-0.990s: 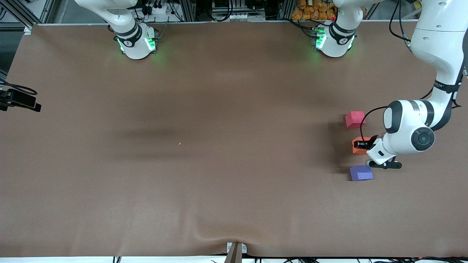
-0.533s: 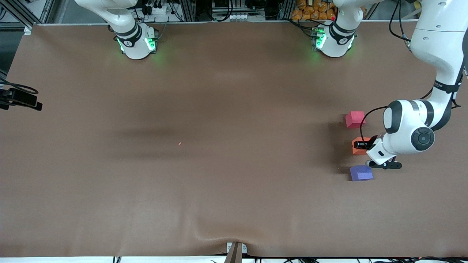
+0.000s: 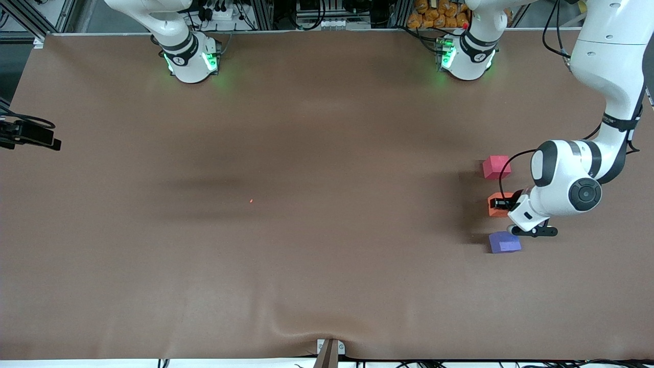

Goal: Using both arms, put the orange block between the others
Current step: 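Lower the orange cube onto the table between the pink and purple cubes, then open the left gripper and lift it off the orange cube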

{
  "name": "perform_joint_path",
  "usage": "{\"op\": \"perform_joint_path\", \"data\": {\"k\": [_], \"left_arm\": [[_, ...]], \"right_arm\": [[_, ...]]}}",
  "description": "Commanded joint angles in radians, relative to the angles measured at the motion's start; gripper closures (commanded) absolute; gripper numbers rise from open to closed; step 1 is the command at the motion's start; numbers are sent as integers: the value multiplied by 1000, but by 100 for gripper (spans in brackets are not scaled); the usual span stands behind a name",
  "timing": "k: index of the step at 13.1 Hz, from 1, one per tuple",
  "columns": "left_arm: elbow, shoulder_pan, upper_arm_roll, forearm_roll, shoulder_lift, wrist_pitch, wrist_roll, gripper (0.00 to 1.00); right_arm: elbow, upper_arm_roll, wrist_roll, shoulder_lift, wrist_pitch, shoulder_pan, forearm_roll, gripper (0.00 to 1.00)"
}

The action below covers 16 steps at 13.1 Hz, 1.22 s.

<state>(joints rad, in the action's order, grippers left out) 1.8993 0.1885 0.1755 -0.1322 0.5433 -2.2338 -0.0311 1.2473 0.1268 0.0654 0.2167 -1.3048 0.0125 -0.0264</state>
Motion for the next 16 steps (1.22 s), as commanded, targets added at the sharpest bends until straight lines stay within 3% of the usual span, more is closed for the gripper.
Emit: {"op": "perform_joint_path", "data": {"k": [1,2,3,4,9,14,16], "left_arm": [[-3,2,2,-24,4,-7,-18,100],[-3,3,2,-24,4,-6,-15,91],[-5,5,2,-24,4,-6,-13,22],[-5,6,2,-24,4,-6,-16,0],[-69,0,5,-12,-22,40,-24,0],[-314,17,35,-12,-114,163,-9,0],[-364,17,35,-11,-161,195,-9,0]], "right_arm": [[-8,-9,-10,-7,13,-8,17,0],[-8,-9,-10,-7,15,-8,17,0],[-9,-9,-10,-7,13,-8,17,0],[-9,-9,-10,-7,13,-8,19,0],[-9,-9,-10,-7,13,-9,19,0],[-8,-9,-10,-7,13,-8,17,0],[-9,-9,-10,-7,13,-8,17,0]]}}
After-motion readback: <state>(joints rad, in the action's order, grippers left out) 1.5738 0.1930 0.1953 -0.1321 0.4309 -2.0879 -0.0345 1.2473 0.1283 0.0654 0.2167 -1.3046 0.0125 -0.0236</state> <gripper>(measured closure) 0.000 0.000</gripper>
